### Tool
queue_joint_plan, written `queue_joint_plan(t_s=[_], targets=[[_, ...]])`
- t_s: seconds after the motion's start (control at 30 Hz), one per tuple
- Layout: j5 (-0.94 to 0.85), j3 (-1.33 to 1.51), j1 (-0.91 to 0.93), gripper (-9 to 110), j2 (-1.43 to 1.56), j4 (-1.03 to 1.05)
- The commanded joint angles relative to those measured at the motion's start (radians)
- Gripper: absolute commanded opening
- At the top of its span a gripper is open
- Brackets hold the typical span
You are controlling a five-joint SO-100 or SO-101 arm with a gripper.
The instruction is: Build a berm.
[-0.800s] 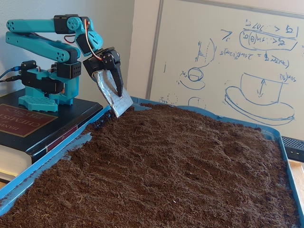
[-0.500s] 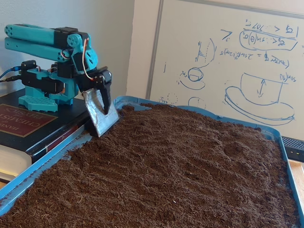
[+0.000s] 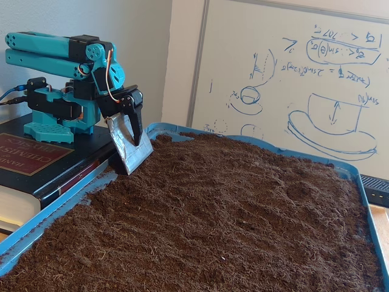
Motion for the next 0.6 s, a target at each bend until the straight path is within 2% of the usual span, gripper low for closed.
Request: queue_joint_plan(t_s=[0.0, 0.23, 0.57], targets=[[0.017, -0.017, -0.008, 1, -0.02, 0.011], [0.02, -0.04, -0.008, 0, -0.094, -0.006], [0.02, -0.282, -0.012, 0, -0.356, -0.035]])
